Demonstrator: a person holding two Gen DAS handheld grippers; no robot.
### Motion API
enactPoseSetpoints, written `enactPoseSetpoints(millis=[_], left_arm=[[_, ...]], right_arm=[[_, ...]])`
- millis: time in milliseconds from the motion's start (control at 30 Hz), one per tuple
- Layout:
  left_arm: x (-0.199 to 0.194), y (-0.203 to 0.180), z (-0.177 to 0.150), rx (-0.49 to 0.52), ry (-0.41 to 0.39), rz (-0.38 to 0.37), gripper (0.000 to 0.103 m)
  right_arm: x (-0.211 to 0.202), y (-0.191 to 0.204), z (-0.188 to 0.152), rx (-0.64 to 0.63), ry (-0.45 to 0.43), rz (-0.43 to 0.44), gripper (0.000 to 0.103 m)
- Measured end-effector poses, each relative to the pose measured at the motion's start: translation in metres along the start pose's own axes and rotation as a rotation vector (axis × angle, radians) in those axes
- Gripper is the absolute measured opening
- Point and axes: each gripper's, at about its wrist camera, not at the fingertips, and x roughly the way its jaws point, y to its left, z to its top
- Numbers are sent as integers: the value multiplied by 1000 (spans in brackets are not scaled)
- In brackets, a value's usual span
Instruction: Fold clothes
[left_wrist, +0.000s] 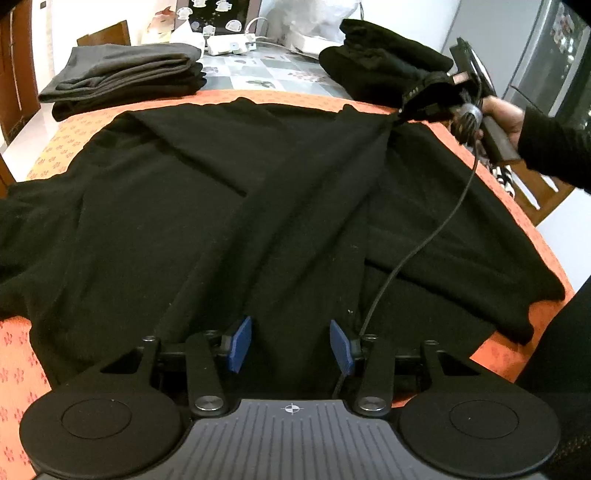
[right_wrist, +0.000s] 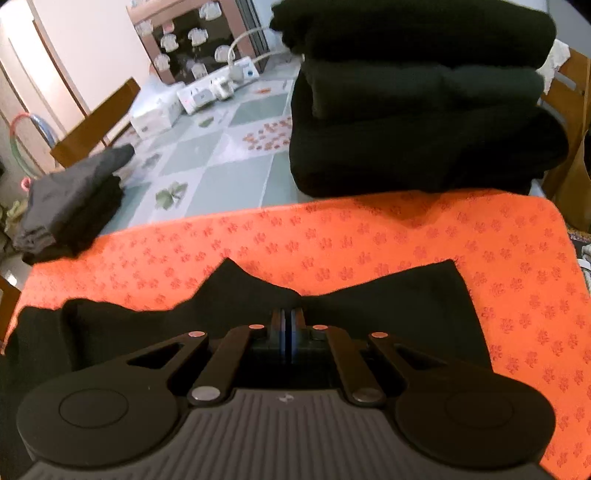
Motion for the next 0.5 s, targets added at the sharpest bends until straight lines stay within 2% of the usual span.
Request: enactPoseSetpoints(millis=[67,133,167,300,400,500], left_arm=[[-4,2,1,-30,-6,5,53],[-18,3,-2,-57,-44,17,58],[-26,6,-4,-71,-65,25,58],[-57,19,-14,-148,-130,90,59],[-74,35,-26,-204,-148,150,58],[-79,53,-29,-240,-152,189,58]], right_arm=[[-5,1,0,-4,-19,1,14],[-19,4,0,-32,-52,4,37],[-26,5,0,-46,-68,5,40],[-59,10,-5,-94,-76,73,43],[-83,16,-19,-135,-61,130,47],[-103,23,-39,-176,-35,177,48]])
